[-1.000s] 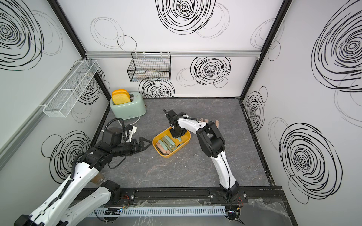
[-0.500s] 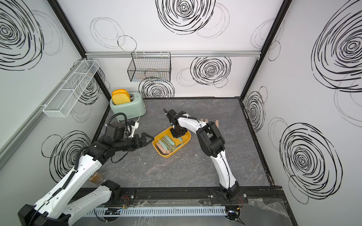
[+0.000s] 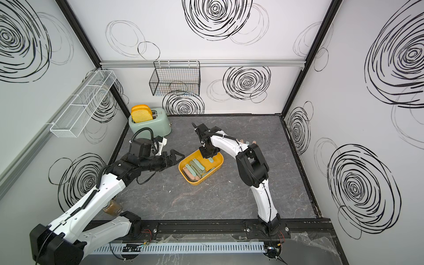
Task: Take the fruit knife out of the storage box
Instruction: Pick up the fruit knife from the storage box, then place the fruit knife at the center of the board.
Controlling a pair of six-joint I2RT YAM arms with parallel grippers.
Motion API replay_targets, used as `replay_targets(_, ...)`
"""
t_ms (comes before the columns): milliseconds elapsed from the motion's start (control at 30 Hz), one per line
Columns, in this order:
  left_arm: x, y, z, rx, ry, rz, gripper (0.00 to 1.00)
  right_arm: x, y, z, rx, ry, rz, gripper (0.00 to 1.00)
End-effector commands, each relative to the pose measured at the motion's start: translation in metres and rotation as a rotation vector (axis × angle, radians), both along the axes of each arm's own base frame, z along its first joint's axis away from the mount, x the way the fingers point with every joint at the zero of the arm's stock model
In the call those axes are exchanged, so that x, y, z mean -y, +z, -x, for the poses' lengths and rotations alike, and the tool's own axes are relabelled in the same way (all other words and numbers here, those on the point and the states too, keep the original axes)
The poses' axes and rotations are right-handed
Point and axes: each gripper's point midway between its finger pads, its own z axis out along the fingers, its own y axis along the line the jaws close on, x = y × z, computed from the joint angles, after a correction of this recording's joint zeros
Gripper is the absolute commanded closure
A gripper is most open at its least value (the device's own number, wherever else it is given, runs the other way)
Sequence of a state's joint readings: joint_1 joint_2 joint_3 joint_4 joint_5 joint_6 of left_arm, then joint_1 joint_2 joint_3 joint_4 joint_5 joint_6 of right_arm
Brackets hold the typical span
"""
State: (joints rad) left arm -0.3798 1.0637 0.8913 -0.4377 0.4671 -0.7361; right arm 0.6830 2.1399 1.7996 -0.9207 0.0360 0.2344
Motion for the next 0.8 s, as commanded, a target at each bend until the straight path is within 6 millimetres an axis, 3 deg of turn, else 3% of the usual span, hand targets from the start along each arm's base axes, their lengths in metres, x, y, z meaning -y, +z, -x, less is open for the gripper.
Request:
replay_targets(0, 0.014, 0.025, -0.017, 0.078, 0.007, 0.052, 0.02, 0.002, 0.037, -0.005, 0.037, -0.020, -0.038, 0.76)
replay_targets(200, 0.040, 0.030, -0.033, 0.086, -0.030, 0.053, 0.02, 0.013, 0.067, -0.031, 0.082, -0.075, -0.092, 0.76)
replay_targets(367, 0.057, 0.031, -0.054, 0.086, -0.051, 0.052, 0.02, 0.033, 0.072, -0.062, 0.096, -0.136, -0.112, 0.76)
replay_targets(567, 0.071, 0.024, -0.079, 0.078, -0.067, 0.048, 0.02, 0.046, 0.046, -0.093, 0.065, -0.191, -0.109, 0.76)
replay_targets(767, 0.083, 0.016, -0.096, 0.063, -0.081, 0.055, 0.02, 0.049, 0.011, -0.107, 0.017, -0.228, -0.108, 0.78)
